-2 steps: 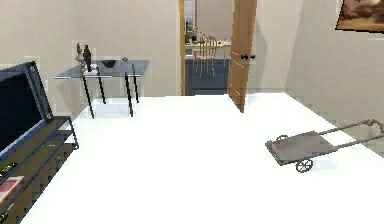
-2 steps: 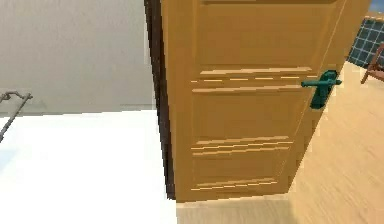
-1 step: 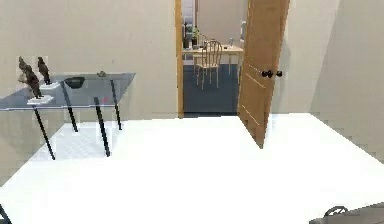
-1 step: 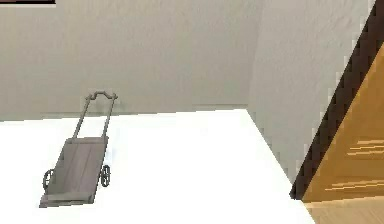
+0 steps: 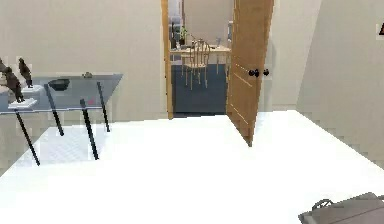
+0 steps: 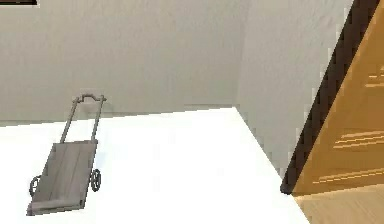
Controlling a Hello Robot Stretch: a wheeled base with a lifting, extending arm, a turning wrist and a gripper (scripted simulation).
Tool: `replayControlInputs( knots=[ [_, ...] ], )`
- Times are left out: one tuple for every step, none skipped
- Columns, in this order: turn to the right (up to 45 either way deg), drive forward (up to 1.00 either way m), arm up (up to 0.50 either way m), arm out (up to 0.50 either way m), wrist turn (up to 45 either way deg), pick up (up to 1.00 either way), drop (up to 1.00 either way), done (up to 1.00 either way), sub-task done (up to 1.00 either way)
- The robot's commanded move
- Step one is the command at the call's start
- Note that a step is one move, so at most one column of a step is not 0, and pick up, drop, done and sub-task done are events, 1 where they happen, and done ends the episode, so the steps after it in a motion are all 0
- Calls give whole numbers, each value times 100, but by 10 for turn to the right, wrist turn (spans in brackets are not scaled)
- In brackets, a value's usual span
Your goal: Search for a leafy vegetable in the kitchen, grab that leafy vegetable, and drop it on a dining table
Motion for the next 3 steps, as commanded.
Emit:
replayControlInputs(
  knots=[
    [0, 100, 0, 0, 0, 0, 0, 0, 0],
    [0, 100, 0, 0, 0, 0, 0, 0, 0],
    [0, 30, 0, 0, 0, 0, 0, 0, 0]
  ],
)
